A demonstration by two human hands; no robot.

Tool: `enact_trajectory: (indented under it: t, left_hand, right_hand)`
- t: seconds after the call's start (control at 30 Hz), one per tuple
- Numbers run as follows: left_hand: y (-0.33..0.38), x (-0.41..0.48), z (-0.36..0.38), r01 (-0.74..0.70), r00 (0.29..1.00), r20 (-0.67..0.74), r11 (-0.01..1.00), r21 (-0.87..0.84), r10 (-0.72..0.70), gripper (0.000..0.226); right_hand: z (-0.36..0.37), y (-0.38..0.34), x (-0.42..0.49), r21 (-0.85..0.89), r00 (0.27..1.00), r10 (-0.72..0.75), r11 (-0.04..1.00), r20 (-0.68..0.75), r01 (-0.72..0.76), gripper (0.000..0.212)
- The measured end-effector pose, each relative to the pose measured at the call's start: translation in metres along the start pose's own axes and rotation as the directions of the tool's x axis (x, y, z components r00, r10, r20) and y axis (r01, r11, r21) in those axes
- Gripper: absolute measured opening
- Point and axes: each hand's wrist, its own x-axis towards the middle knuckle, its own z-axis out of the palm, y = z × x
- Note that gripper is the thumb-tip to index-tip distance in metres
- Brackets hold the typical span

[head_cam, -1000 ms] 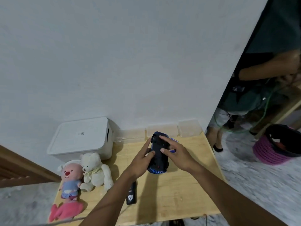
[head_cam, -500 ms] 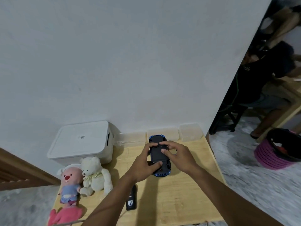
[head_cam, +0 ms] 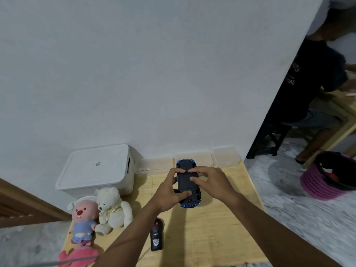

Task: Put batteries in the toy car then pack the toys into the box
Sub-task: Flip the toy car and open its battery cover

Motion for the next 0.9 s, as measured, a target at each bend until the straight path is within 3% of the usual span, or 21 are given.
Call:
enact_trajectory:
  t: [0.43,0.57,0.77,0.9]
  left_hand:
    - [-0.007,0.001,-0.006,0.004,1.000,0.000,1.000,-0.013,-0.004,0.063]
    - [-0.007,0.002,-0.006,0.016,1.000,0.005,0.999,-0.030,-0.016,0.063]
    - [-0.010,0.003,-0.006,0.026,1.000,-0.005,0.999,-0.025,-0.026,0.064]
    - [-0.014,0.004,-0.008,0.038,0.999,-0.023,0.999,-0.033,-0.039,0.062]
  right_hand:
    - [0.010,0.001,0.003,-0.106,0.996,-0.021,0.994,-0.081,0.012,0.024]
    - [0.010,-0.001,0.001,0.016,0.999,-0.011,1.000,-0.044,0.012,0.012]
    - [0.008,0.000,0.001,0.118,1.000,0.006,0.993,0.010,-0.007,0.010]
    - [0.010,-0.006,0.002,0.245,1.000,0.010,0.970,-0.016,-0.006,0.004]
